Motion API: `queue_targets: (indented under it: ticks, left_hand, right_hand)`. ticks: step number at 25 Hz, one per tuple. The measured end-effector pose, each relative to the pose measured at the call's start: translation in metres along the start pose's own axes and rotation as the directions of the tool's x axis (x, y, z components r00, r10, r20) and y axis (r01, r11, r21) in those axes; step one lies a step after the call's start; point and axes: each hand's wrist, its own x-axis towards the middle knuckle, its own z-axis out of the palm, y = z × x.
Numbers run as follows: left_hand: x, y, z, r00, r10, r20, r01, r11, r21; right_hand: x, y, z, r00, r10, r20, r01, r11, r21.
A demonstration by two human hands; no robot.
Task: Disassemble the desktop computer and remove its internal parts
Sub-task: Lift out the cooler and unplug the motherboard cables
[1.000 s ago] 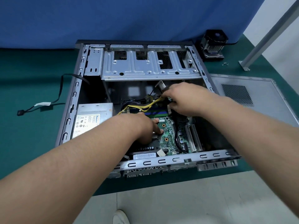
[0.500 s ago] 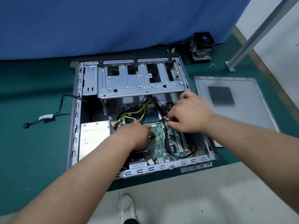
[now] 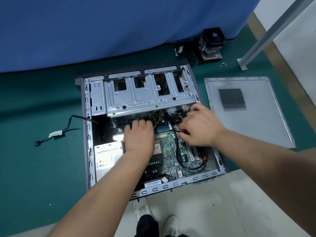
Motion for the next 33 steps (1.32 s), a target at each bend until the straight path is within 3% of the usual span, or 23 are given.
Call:
queue_targets:
  ticks: [5,13,19,25,29,33]
  left_hand:
    - [-0.005,-0.003,-0.006,0.996,0.037,0.076,-0.036,0.999,-0.017]
    - [-0.026,-0.031,-0.042,0.987,0.142,-0.074,-0.148,0.986,-0.083]
    - [-0.042,-0.089,-0.057,0.983,-0.067,-0.17,-0.019,0.886,-0.462]
    - [-0.047,-0.126,-0.061,0.927,-0.307,-0.217,0.128,0.8,-0.586]
    - [-0.031,-0.139,-0.071,0.935,-0.275,-0.223,0.089,0.793,-0.603]
    - [-0.011,-0.145,-0.086,0.963,-0.227,-0.142,0.077,0.742,-0.666]
  right_hand:
    - [0.001,-0.001,0.0,1.0,0.01,0.007,-0.01,1.0,0.013]
    - [0.001,-0.002,-0.003,0.999,0.021,0.044,-0.02,1.0,-0.021]
    - [0.001,-0.003,-0.006,0.998,0.026,0.052,-0.025,0.999,-0.029]
    - [0.001,-0.003,-0.003,0.998,0.036,0.053,-0.033,0.998,-0.049]
    - [0.001,-0.003,0.001,0.998,0.038,0.045,-0.035,0.998,-0.059]
    - [0.001,-0.002,0.004,0.999,0.037,0.036,-0.034,0.997,-0.065]
